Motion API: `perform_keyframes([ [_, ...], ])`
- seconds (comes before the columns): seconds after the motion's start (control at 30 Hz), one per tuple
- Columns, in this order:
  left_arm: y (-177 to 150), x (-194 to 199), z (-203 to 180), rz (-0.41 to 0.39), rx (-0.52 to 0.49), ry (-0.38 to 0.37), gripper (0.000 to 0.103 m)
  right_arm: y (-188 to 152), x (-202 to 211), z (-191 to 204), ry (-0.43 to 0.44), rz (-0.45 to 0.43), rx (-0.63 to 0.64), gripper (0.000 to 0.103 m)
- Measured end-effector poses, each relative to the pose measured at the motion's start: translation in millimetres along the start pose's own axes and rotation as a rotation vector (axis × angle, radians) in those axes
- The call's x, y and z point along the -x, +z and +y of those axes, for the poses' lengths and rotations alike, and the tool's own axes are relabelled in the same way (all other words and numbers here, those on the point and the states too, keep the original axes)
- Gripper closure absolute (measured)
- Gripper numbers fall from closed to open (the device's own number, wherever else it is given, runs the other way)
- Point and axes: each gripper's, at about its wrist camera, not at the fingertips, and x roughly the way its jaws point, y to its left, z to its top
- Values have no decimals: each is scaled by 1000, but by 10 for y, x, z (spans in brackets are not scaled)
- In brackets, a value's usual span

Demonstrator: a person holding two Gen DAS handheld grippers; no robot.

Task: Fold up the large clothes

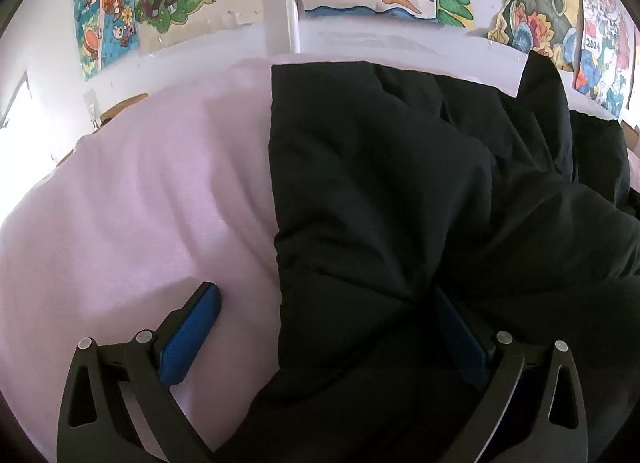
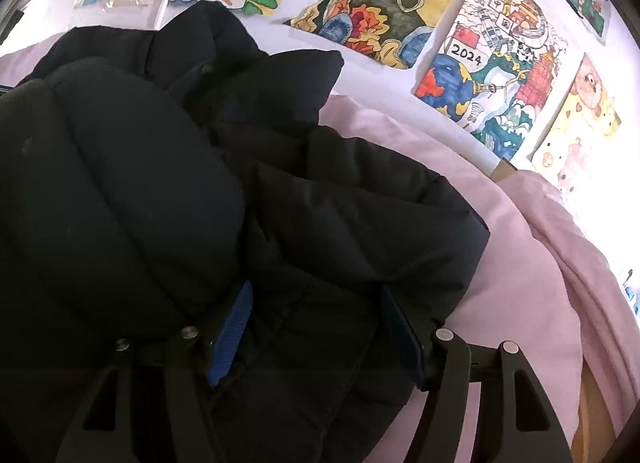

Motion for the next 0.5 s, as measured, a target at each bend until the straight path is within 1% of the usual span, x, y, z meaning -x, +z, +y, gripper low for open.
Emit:
perform_keyframes([
  [0.17,-7,-12,-29,-9,-5,6,1,-11,-18,39,-19,-3,20,38],
  [0.27,8,-5,-17,-4,14,-18,1,-30,16,42,-32,-13,17,38],
  [0.33,27,16,6,6,26,-33,1,-26,42,23,-30,-16,14,36],
  [0.4,82,66,31,26,41,-38,1,0,64,-37,-16,-5,3,28],
  [0.47,156,148,27,58,52,-25,1,35,96,-125,18,18,-11,25],
  [0.5,183,191,17,62,51,-26,2,59,117,-180,46,36,-17,23],
])
